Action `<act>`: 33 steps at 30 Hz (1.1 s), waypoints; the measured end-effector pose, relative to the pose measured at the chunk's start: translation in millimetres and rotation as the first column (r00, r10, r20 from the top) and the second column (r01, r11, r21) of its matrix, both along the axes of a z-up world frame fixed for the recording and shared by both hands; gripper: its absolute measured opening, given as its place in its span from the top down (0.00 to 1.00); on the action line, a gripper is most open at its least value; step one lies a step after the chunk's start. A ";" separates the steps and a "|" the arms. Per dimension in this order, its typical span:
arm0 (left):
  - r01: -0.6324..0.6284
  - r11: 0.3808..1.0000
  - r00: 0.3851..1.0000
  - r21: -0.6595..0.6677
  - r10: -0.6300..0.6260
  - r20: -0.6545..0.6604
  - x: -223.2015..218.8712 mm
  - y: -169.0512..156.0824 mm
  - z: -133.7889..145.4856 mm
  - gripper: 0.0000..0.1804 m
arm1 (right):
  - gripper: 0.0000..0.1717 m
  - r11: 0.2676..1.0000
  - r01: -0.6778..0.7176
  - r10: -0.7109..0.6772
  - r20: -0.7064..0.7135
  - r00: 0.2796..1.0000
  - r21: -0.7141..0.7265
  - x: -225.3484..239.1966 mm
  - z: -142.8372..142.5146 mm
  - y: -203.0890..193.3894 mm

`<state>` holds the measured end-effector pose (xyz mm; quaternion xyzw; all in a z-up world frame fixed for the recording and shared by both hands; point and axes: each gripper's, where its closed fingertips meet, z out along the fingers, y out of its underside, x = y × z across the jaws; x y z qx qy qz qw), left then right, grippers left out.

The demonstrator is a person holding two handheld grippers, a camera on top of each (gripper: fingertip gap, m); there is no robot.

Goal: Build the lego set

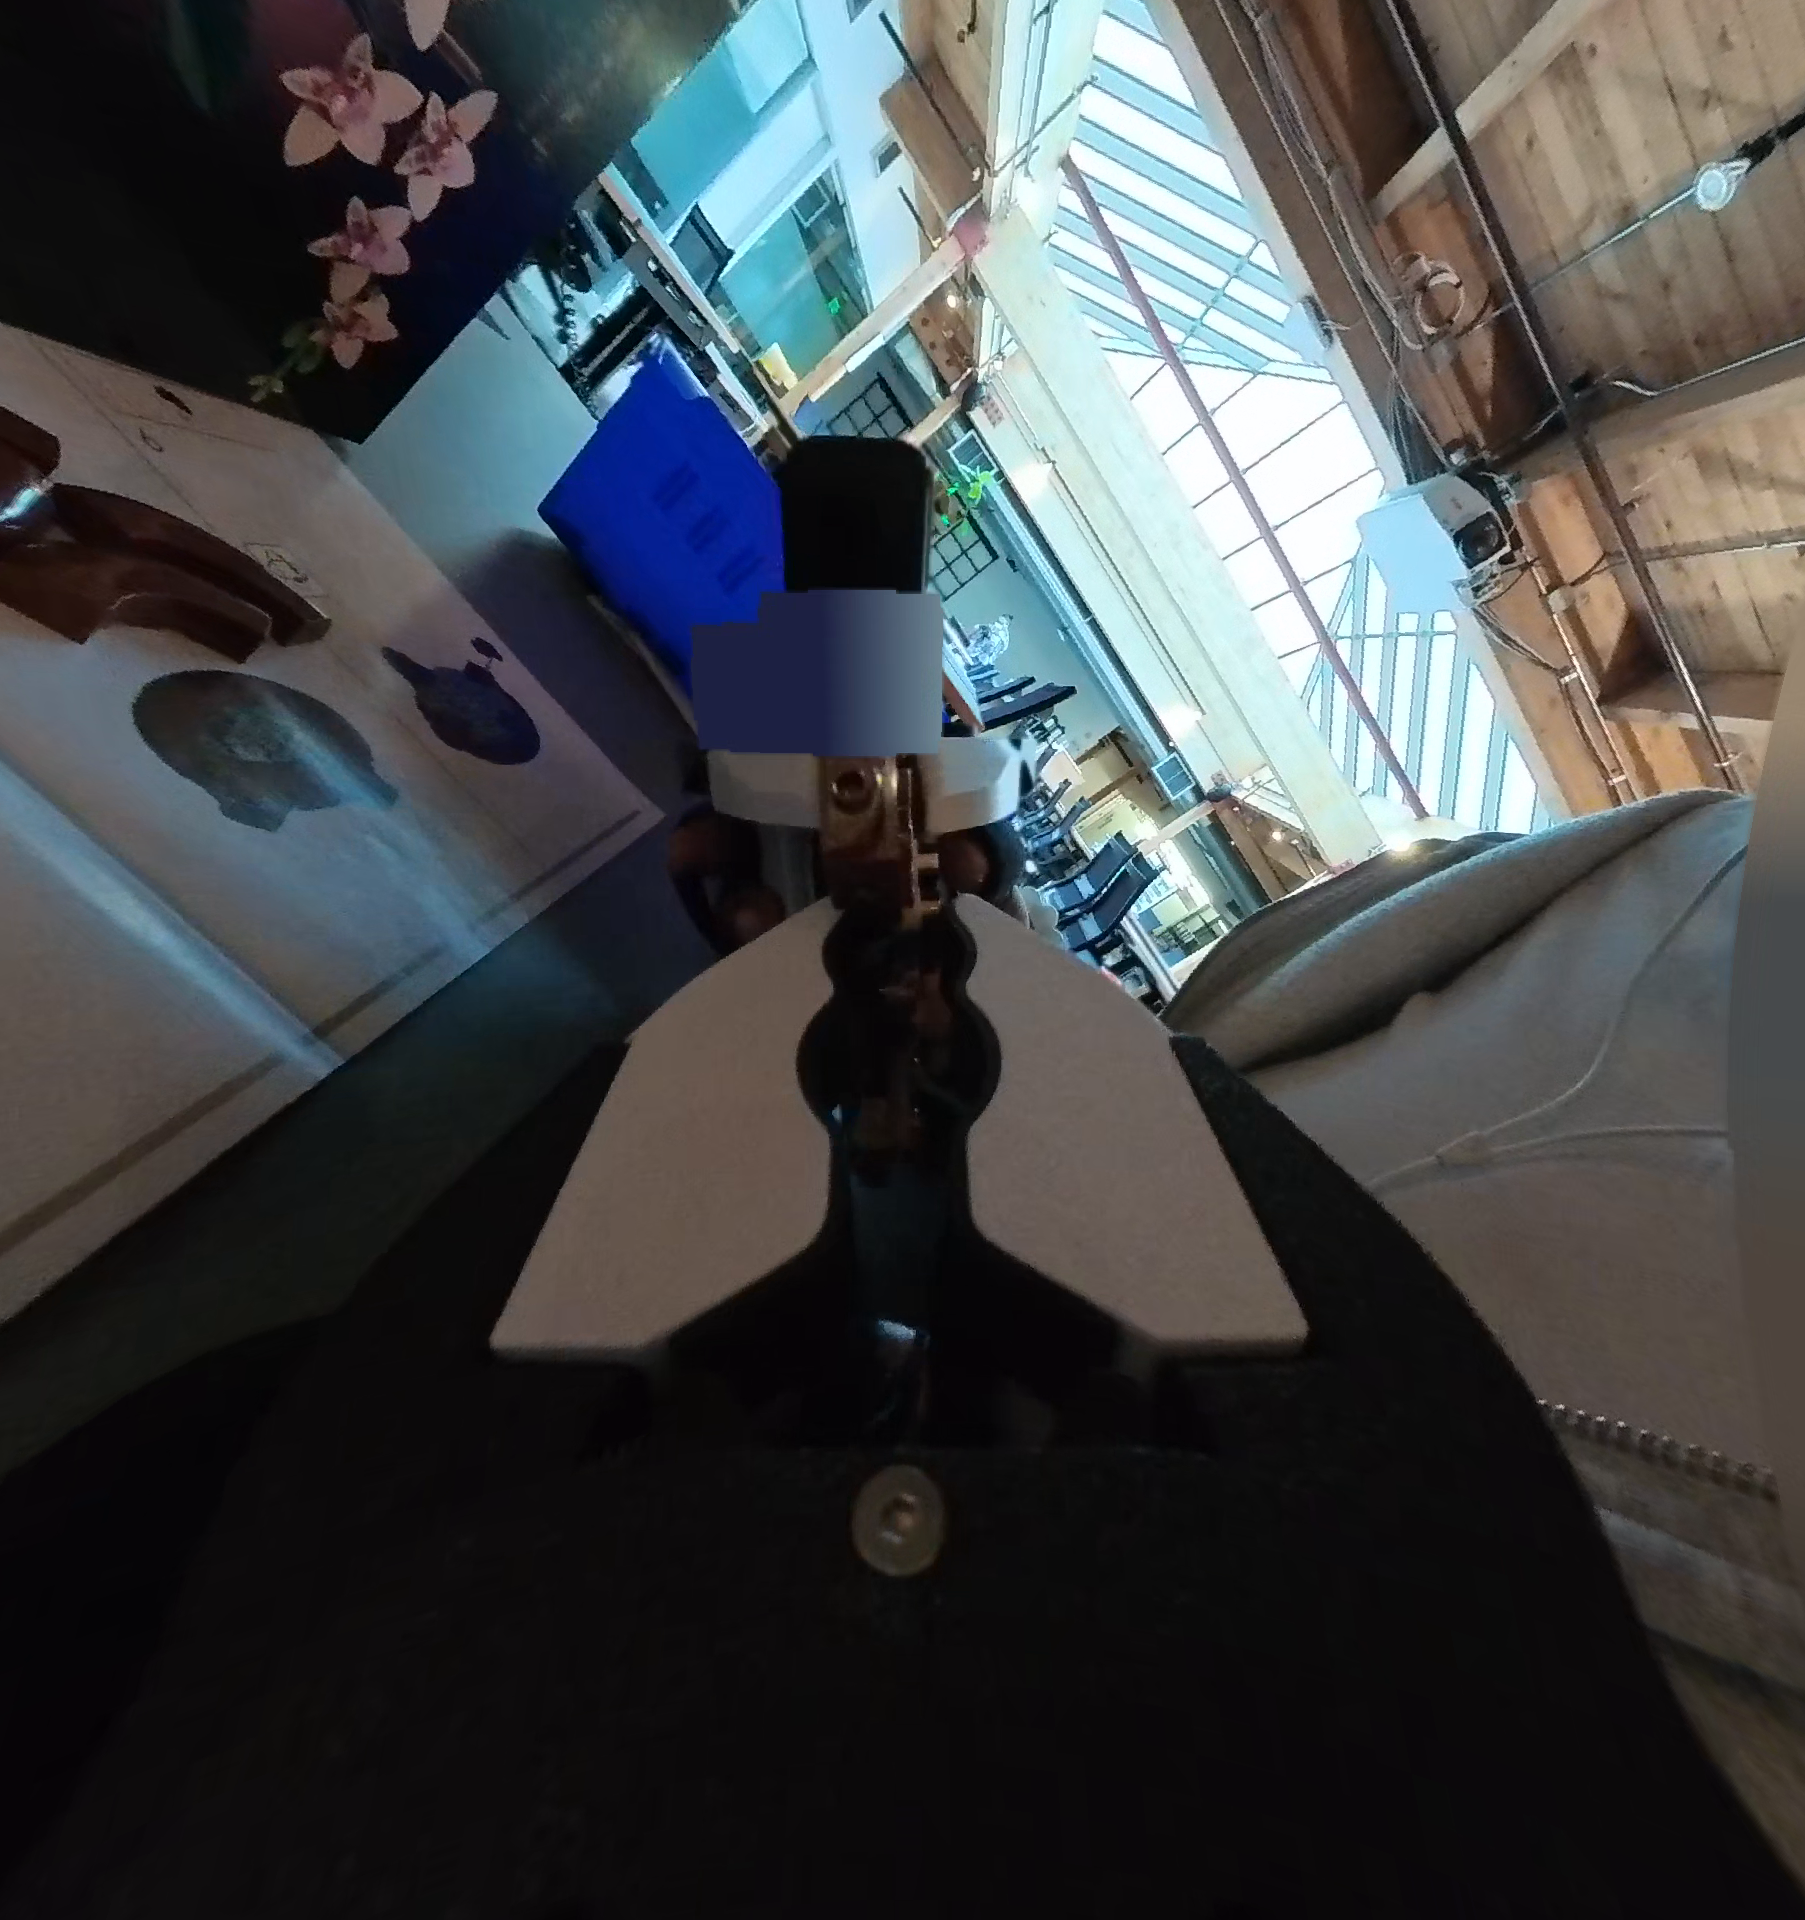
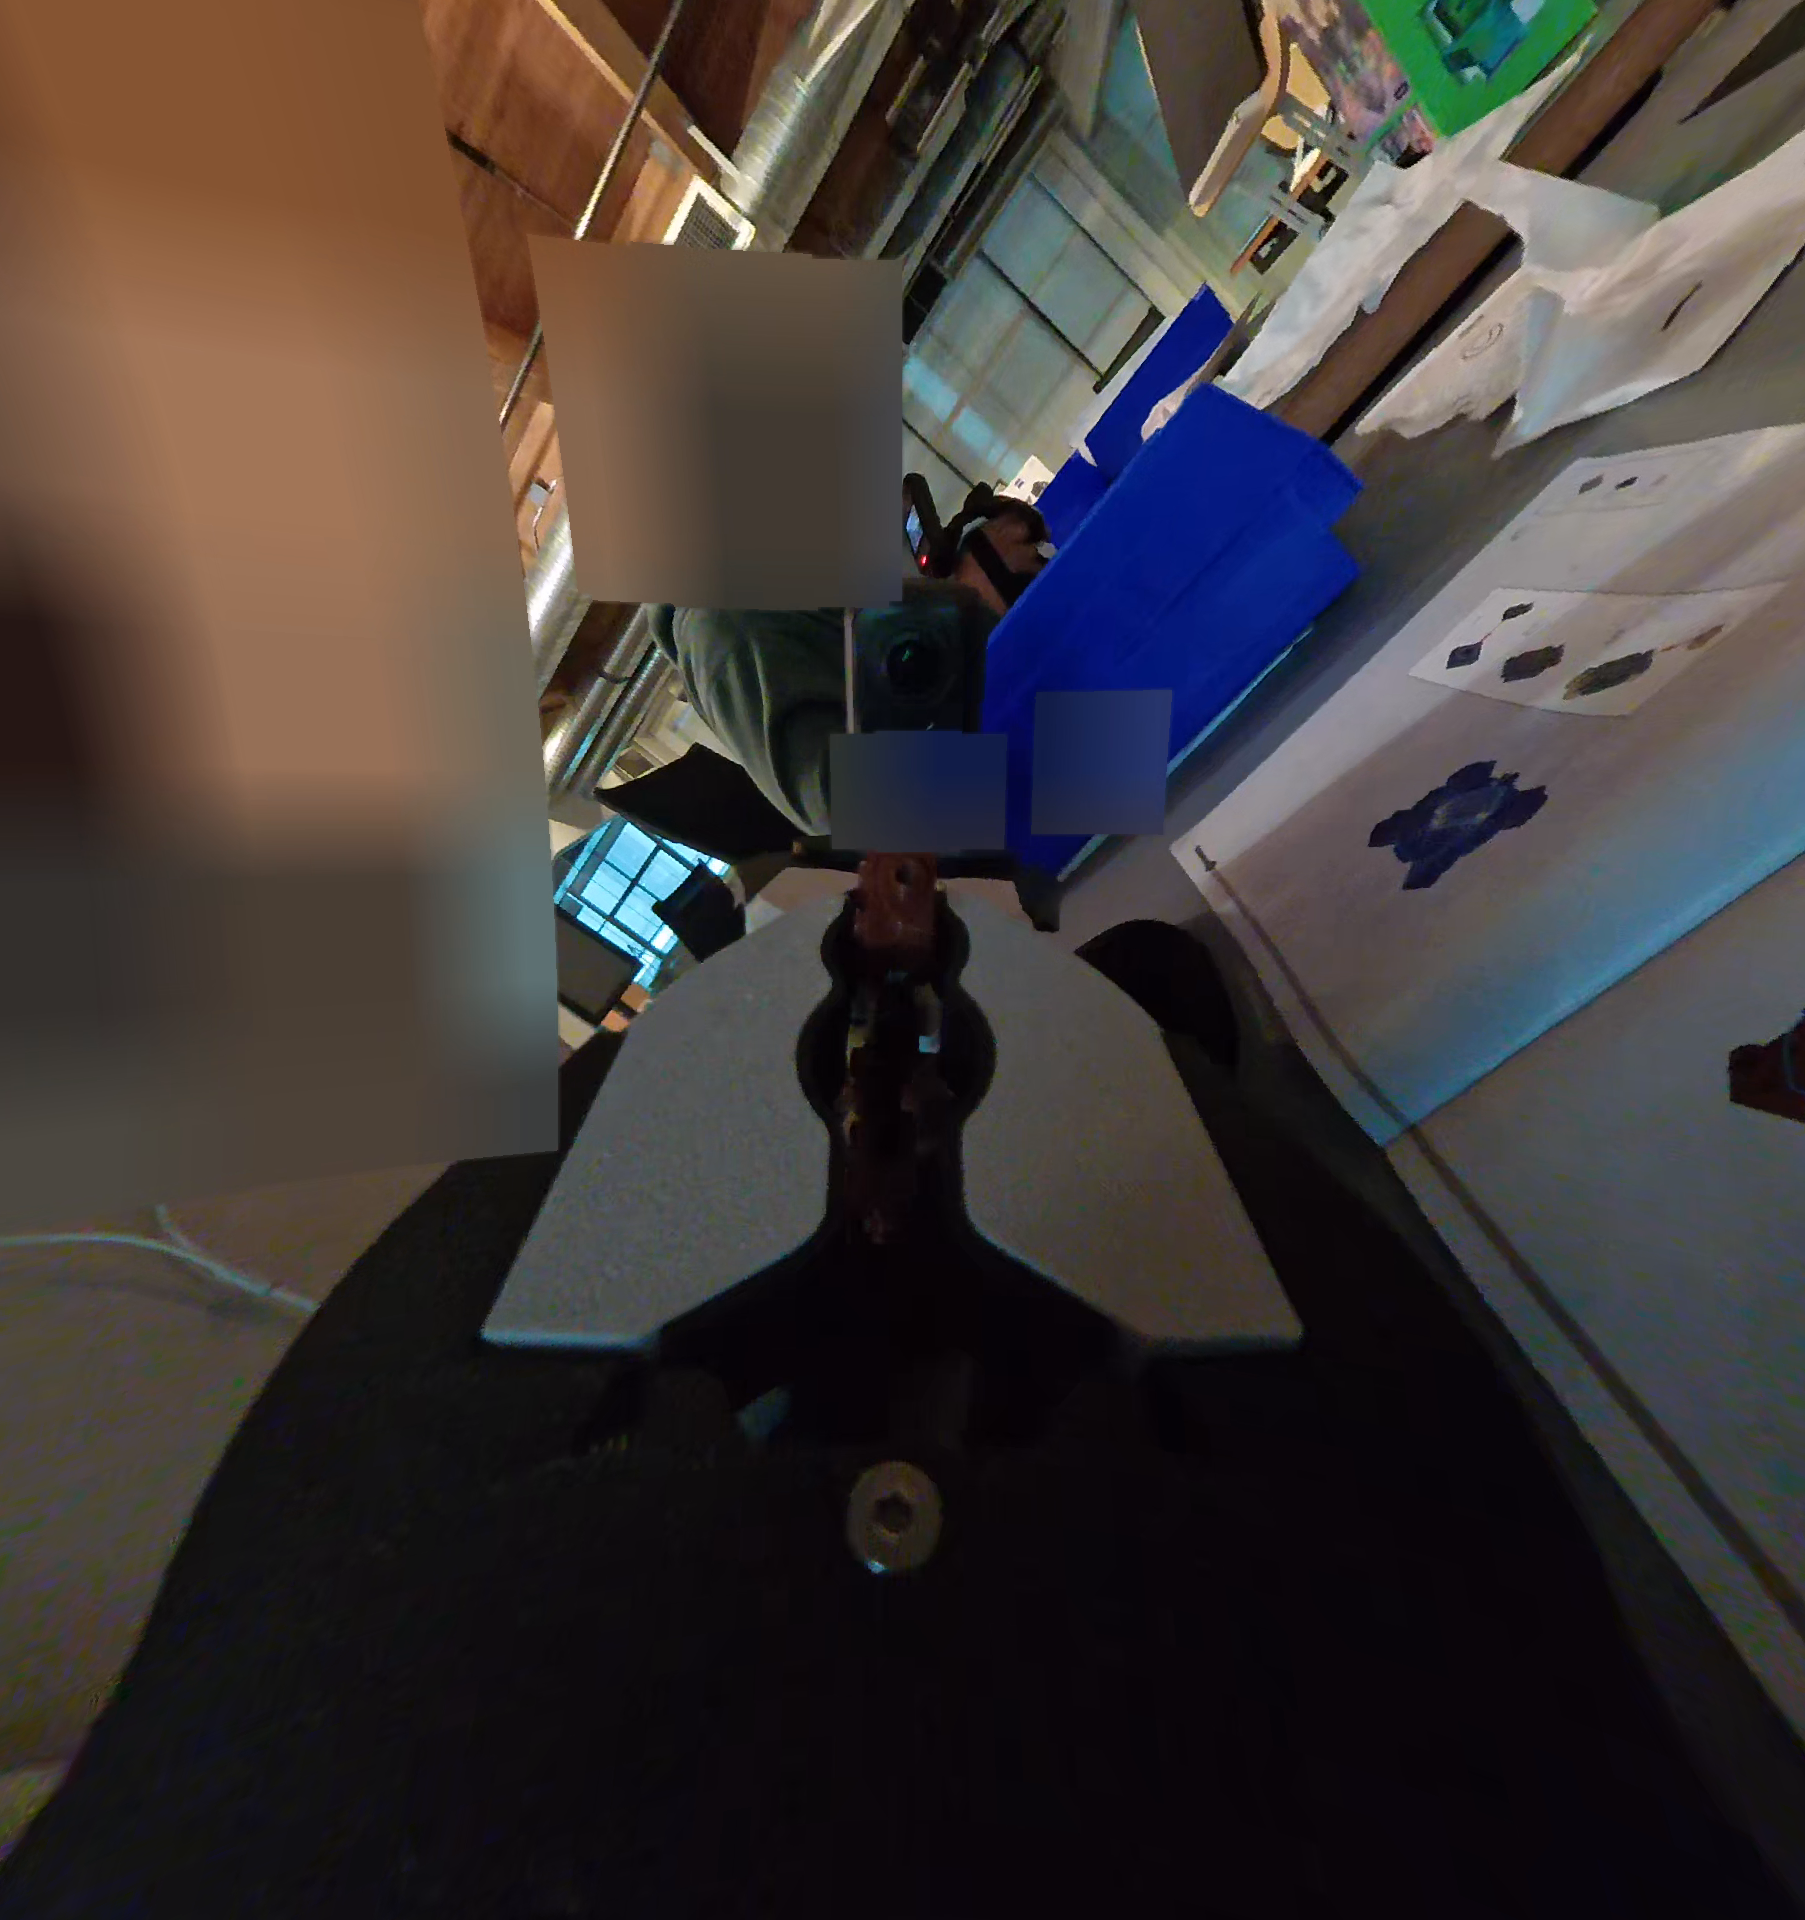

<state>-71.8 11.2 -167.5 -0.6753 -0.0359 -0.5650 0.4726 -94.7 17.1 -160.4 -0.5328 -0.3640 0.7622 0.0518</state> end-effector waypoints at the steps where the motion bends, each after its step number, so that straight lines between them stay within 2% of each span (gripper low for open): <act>1: 0.002 1.000 1.000 -0.003 -0.002 0.005 -0.2 0.0 -0.2 0.92 | 0.95 1.000 0.000 0.000 -0.002 1.000 -0.006 -0.2 0.1 0.1; 5: 0.034 0.999 0.999 -0.012 -0.034 0.016 2.7 -1.3 -1.0 0.90 | 0.95 0.997 0.008 -0.008 -0.002 1.000 -0.077 -0.1 0.4 5.0; 9: 0.042 0.999 0.999 -0.022 -0.041 0.009 4.2 -0.8 -3.0 0.88 | 0.95 0.997 0.003 -0.002 0.012 1.000 -0.083 0.9 -3.0 6.2; 13: 0.037 0.999 0.999 -0.027 -0.037 0.003 3.9 0.4 -4.1 0.92 | 0.95 0.996 -0.005 0.006 0.005 1.000 -0.093 0.9 -1.8 4.9; 20: 0.026 0.999 1.000 -0.040 -0.026 0.010 2.2 2.0 -5.5 0.93 | 0.93 0.994 -0.018 0.017 -0.011 1.000 -0.105 4.2 0.0 6.0; 28: 0.015 0.999 1.000 -0.049 -0.014 0.014 0.7 3.1 -6.4 0.93 | 0.82 0.997 0.064 -0.062 -0.057 0.996 0.043 14.1 9.2 22.4; 29: 0.011 0.999 1.000 -0.050 -0.010 0.018 0.0 3.5 -6.3 0.93 | 0.77 0.992 0.100 -0.094 -0.085 0.992 0.072 15.4 13.3 27.2; 30: 0.006 0.999 1.000 -0.053 -0.004 0.022 -1.1 3.9 -6.4 0.93 | 0.66 0.981 0.159 -0.143 -0.137 0.980 0.114 16.6 20.1 33.5; 31: 0.001 0.999 1.000 -0.054 0.001 0.030 -2.2 4.3 -6.1 0.93 | 0.39 0.955 0.242 -0.201 -0.227 0.953 0.169 18.4 31.7 39.2; 32: -0.006 0.998 0.999 -0.056 0.009 0.039 -3.8 4.9 -5.7 0.93 | 0.22 0.898 0.358 -0.265 -0.335 0.904 0.255 21.5 43.9 44.6; 33: -0.019 0.998 0.999 -0.058 0.022 0.048 -6.1 5.6 -5.4 0.93 | 0.17 0.807 0.457 -0.300 -0.406 0.863 0.374 24.4 49.8 47.9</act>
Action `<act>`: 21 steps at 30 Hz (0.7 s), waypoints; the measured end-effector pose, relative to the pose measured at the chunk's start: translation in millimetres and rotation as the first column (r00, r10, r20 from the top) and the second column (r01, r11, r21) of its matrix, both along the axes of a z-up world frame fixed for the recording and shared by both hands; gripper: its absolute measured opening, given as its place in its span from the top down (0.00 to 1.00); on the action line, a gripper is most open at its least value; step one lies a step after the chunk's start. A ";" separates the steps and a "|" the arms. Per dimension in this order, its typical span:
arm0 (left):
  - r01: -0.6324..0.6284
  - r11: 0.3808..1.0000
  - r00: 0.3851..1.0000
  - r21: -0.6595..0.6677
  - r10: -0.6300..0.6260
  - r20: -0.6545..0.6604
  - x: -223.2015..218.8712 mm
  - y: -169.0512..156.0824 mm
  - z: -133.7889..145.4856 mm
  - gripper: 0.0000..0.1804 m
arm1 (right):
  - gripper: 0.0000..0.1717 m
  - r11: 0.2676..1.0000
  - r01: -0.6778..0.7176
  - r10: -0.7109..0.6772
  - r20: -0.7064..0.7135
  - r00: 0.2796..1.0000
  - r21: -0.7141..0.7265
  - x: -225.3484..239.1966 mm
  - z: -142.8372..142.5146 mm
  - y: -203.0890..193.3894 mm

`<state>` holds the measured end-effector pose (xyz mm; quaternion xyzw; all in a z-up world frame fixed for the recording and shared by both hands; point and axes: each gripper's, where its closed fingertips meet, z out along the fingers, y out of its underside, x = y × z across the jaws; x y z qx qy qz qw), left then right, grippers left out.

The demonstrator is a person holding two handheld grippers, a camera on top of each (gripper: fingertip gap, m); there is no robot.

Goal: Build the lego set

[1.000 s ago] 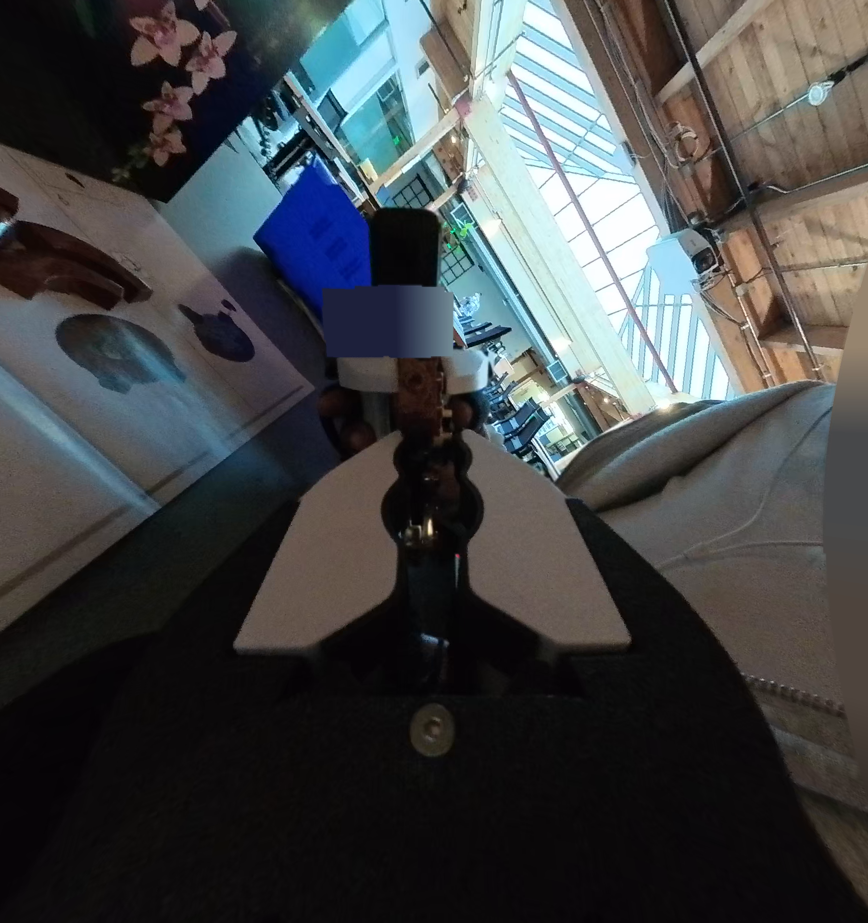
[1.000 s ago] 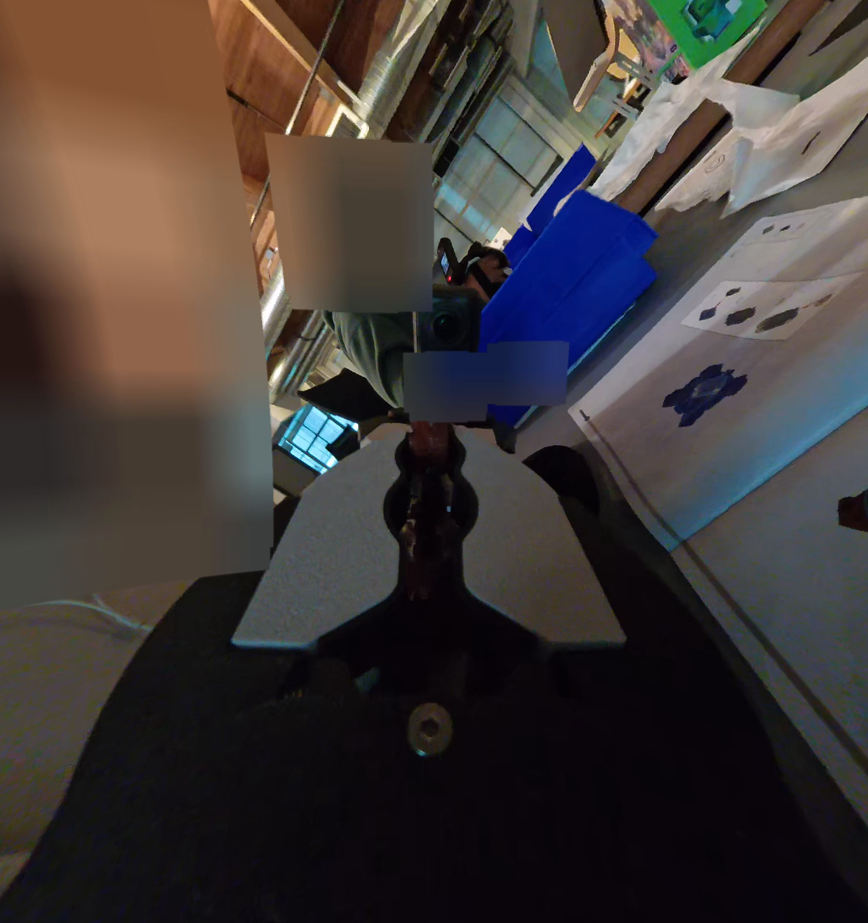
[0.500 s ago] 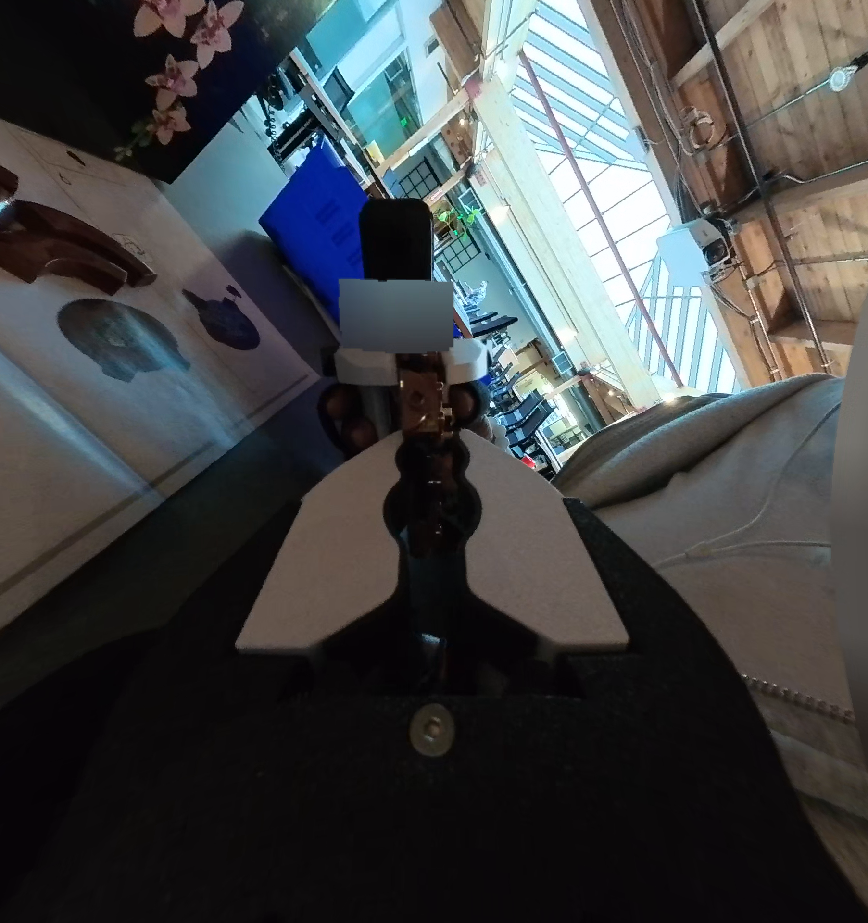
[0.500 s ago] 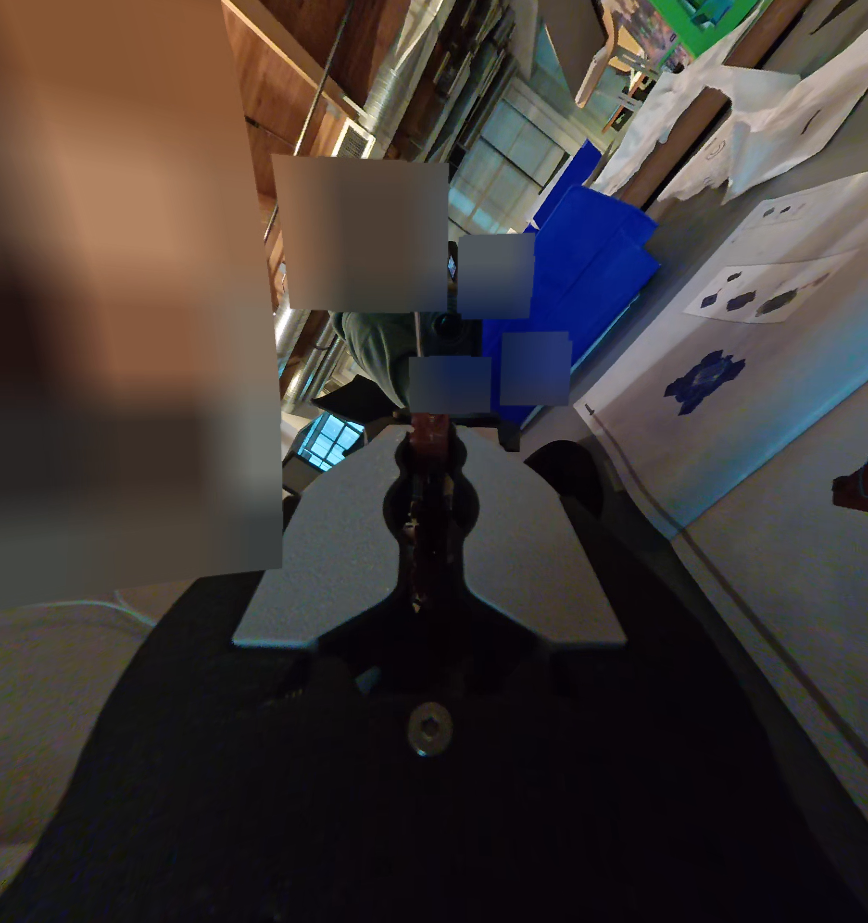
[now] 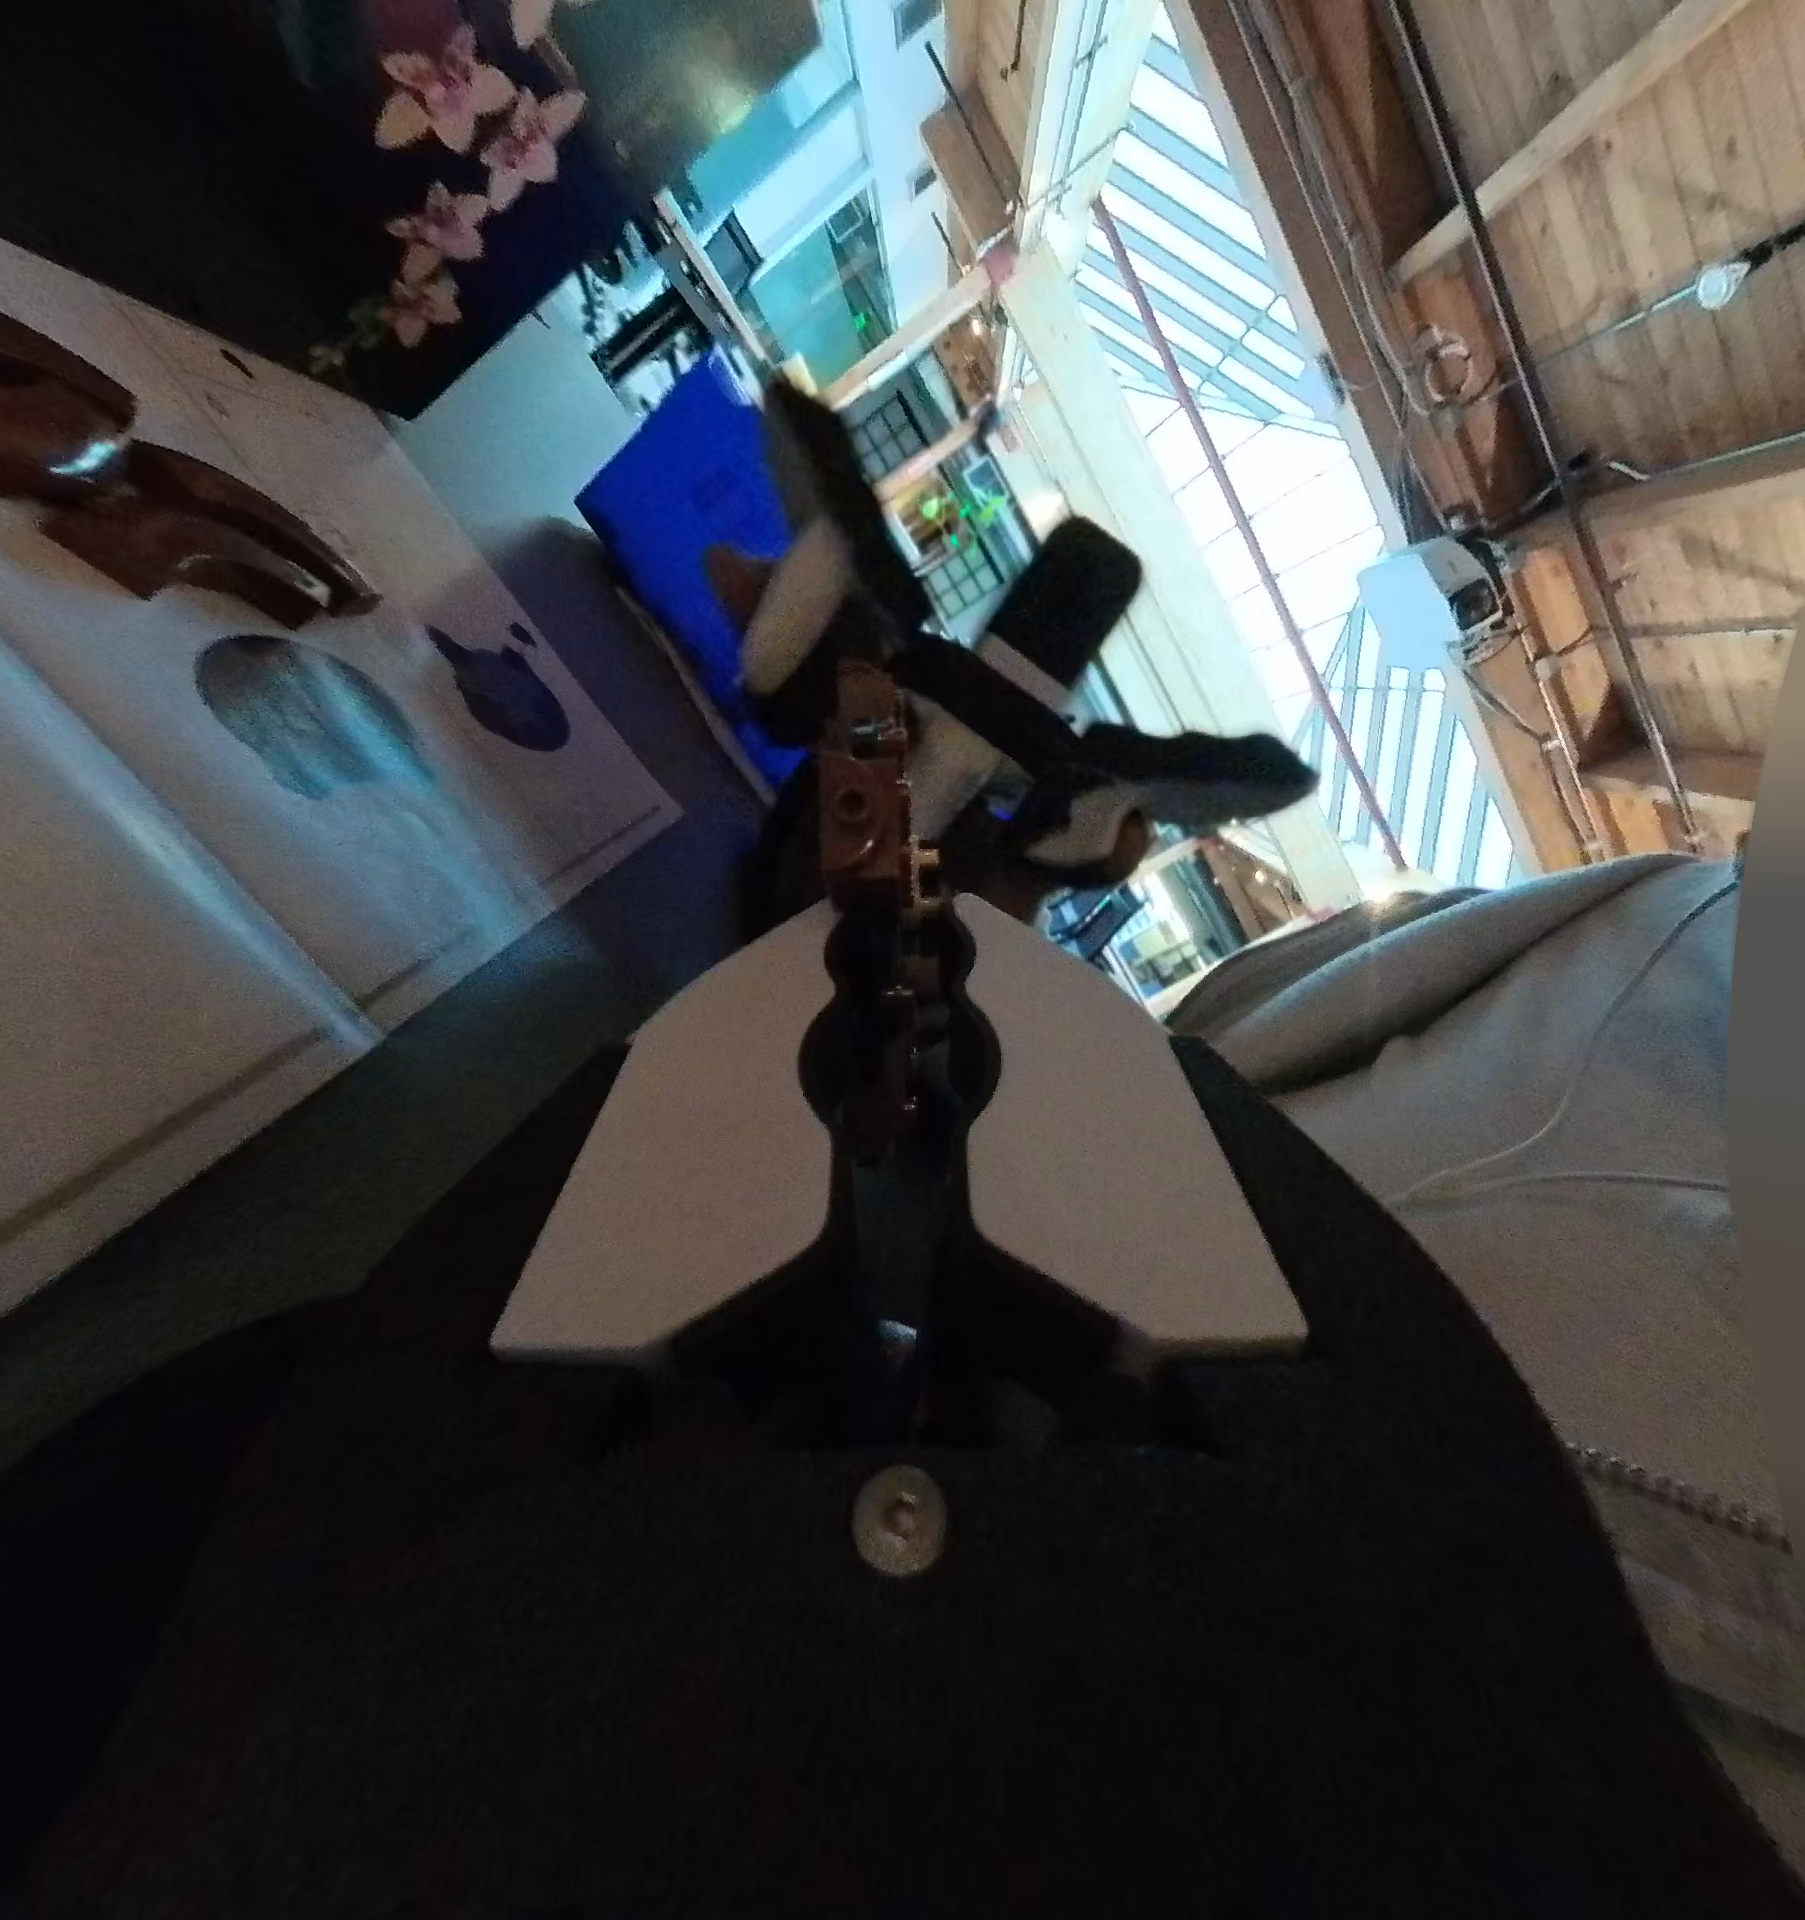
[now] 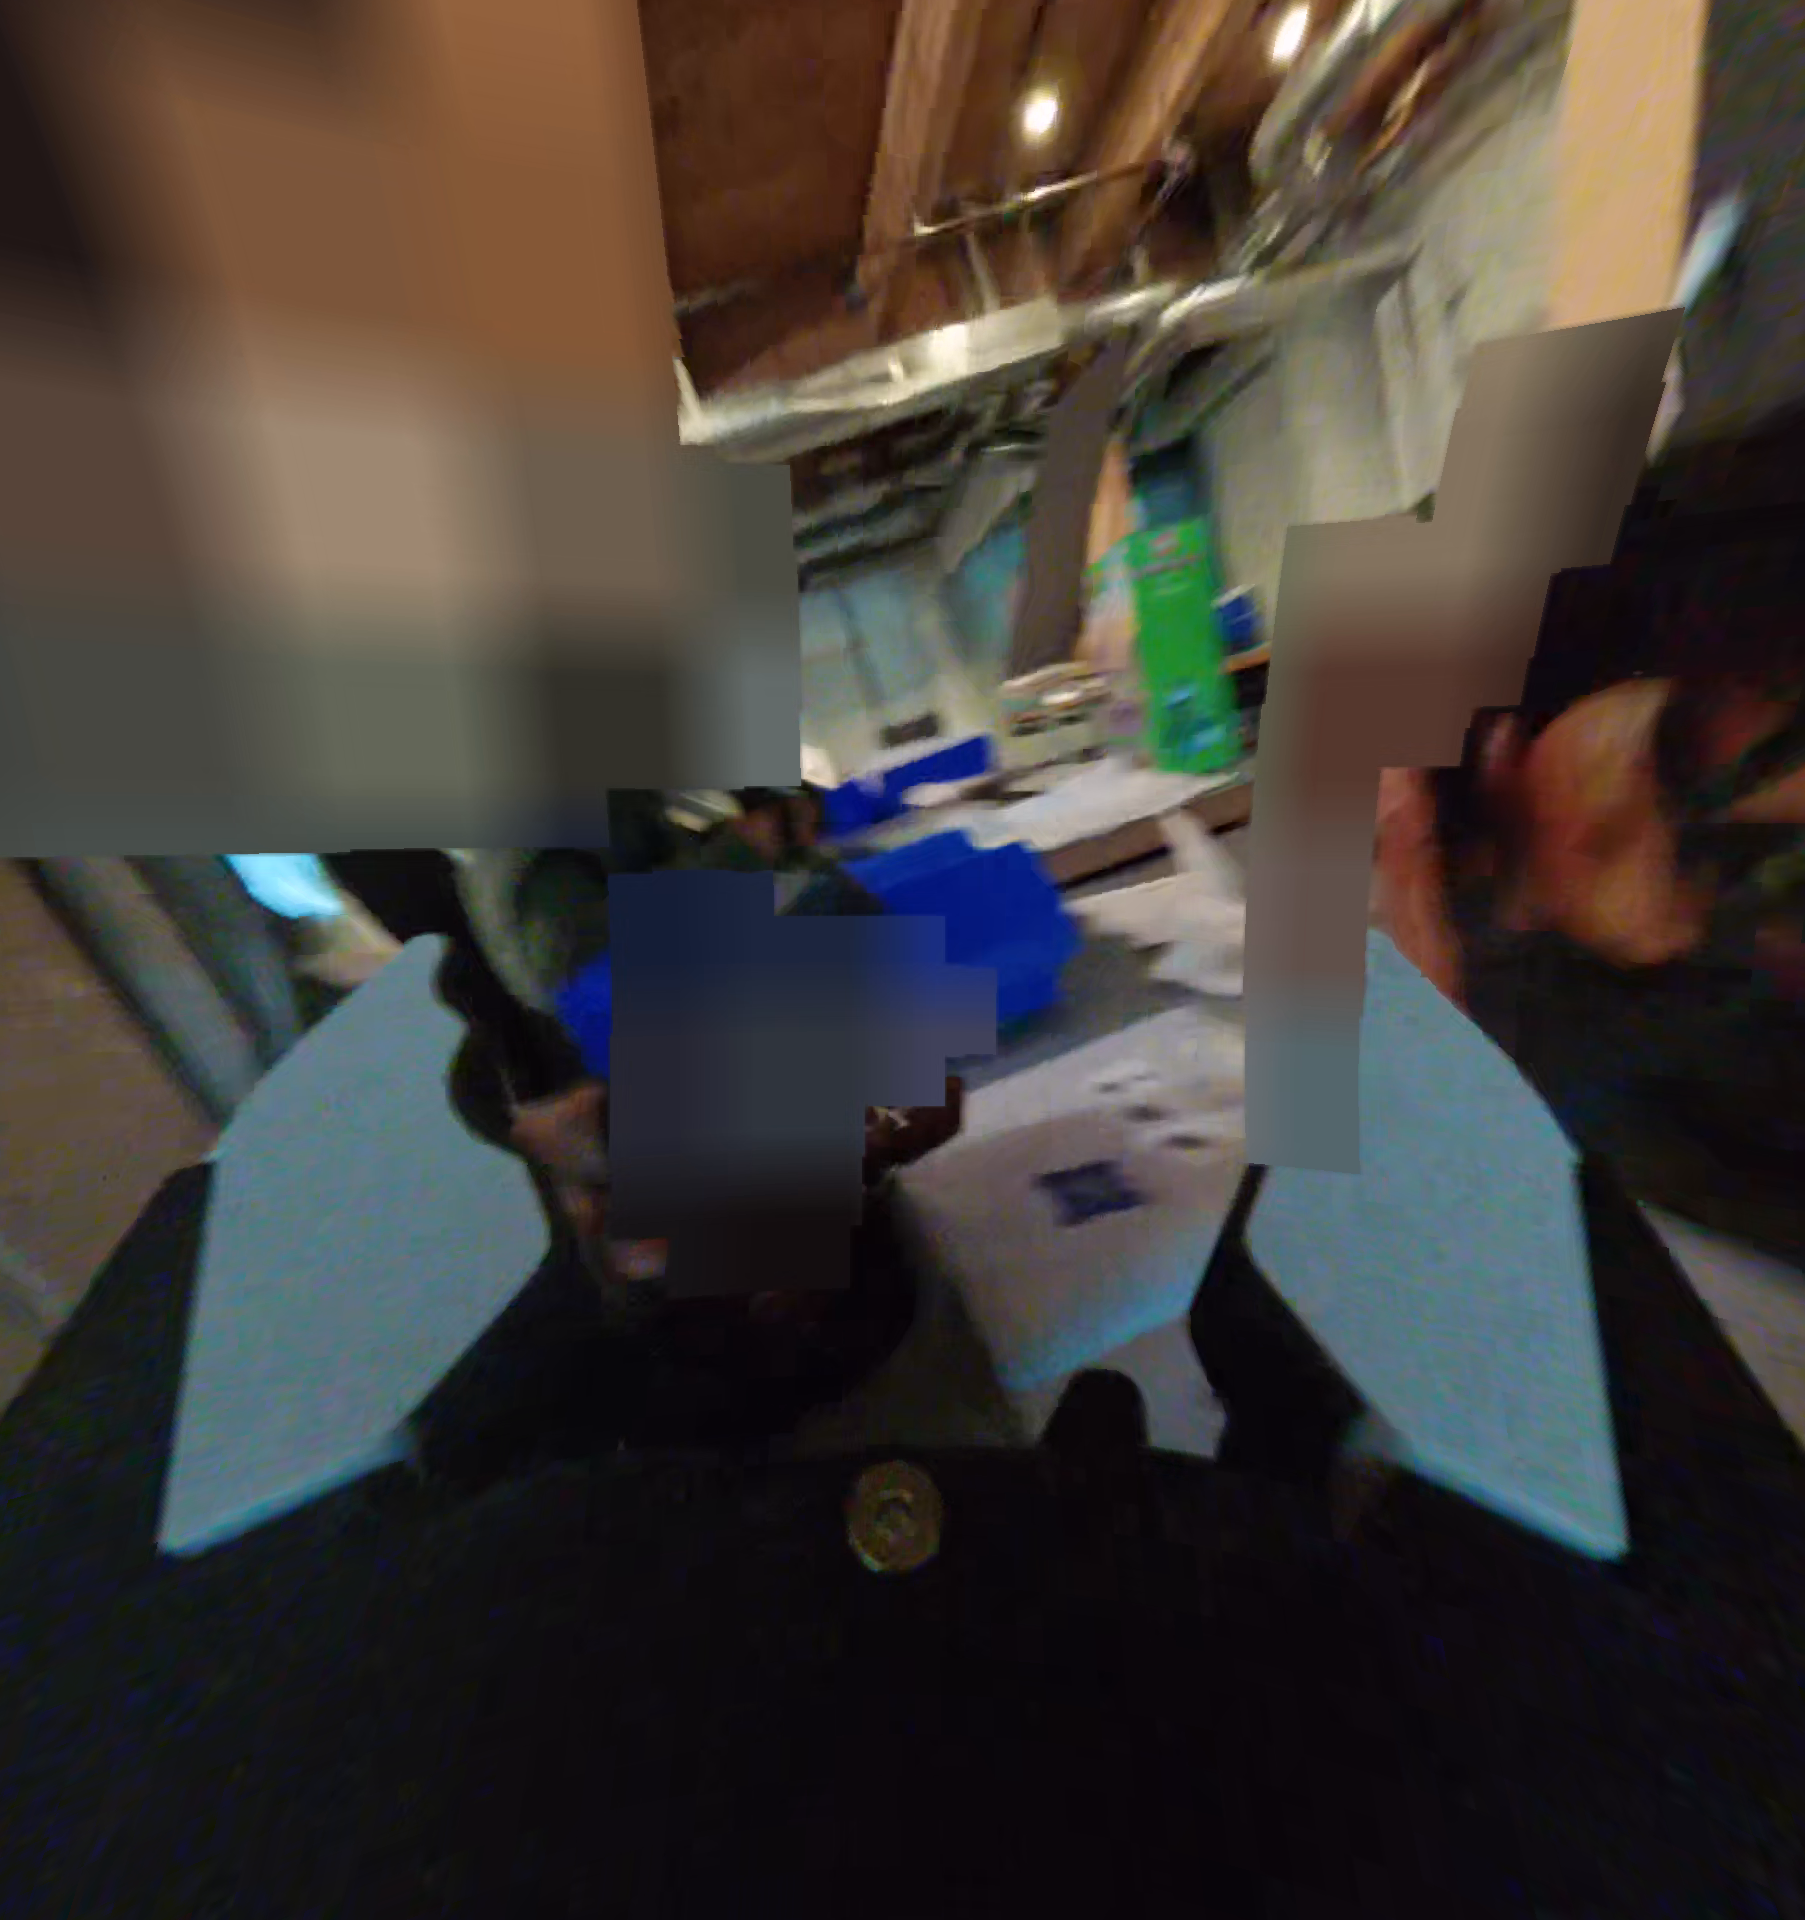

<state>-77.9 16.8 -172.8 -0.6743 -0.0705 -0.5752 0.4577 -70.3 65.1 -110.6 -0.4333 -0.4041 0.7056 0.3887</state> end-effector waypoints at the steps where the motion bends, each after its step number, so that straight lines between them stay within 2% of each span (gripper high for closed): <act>1: -0.018 1.000 1.000 -0.002 0.018 0.009 -2.8 1.0 0.4 0.93 | 0.16 0.984 0.079 -0.084 0.026 0.996 0.160 0.1 -1.9 2.1; 3: -0.060 0.998 0.998 -0.010 0.060 0.029 -9.5 3.4 0.7 0.93 | 0.16 0.907 0.126 -0.182 0.106 0.978 0.401 -2.1 -11.8 4.4; 4: -0.078 0.997 0.996 -0.012 0.079 0.045 -12.7 4.6 1.4 0.93 | 0.20 0.883 0.115 -0.199 0.142 0.970 0.456 -3.5 -16.0 4.4; 6: -0.094 0.995 0.992 -0.010 0.095 0.081 -17.4 5.4 3.7 0.93 | 0.37 0.886 0.067 -0.168 0.182 0.969 0.459 -6.4 -18.1 -1.3; 7: -0.097 0.995 0.991 -0.011 0.097 0.097 -19.0 5.5 4.4 0.93 | 0.53 0.902 0.021 -0.108 0.178 0.978 0.432 -6.8 -16.0 -9.7; 9: -0.101 0.995 0.988 -0.013 0.102 0.116 -21.2 5.7 5.2 0.93 | 0.93 0.923 -0.073 0.008 0.169 0.986 0.379 -6.6 -12.8 -24.8; 12: -0.103 0.995 0.987 -0.005 0.103 0.121 -21.6 5.2 6.3 0.93 | 0.98 0.941 -0.116 0.059 0.184 0.981 0.318 -12.1 -13.5 -32.4; 18: -0.092 0.996 0.988 0.015 0.089 0.125 -20.4 3.0 8.6 0.93 | 0.97 0.895 -0.136 0.018 0.273 0.962 0.424 -18.2 -31.8 -37.4; 19: -0.089 0.996 0.988 0.024 0.085 0.126 -19.9 2.4 9.7 0.93 | 0.95 0.893 -0.127 0.003 0.277 0.961 0.432 -19.1 -33.3 -36.1; 21: -0.079 0.996 0.990 0.039 0.073 0.125 -18.5 0.5 11.3 0.93 | 0.84 0.893 -0.057 -0.085 0.292 0.952 0.446 -23.2 -36.5 -25.1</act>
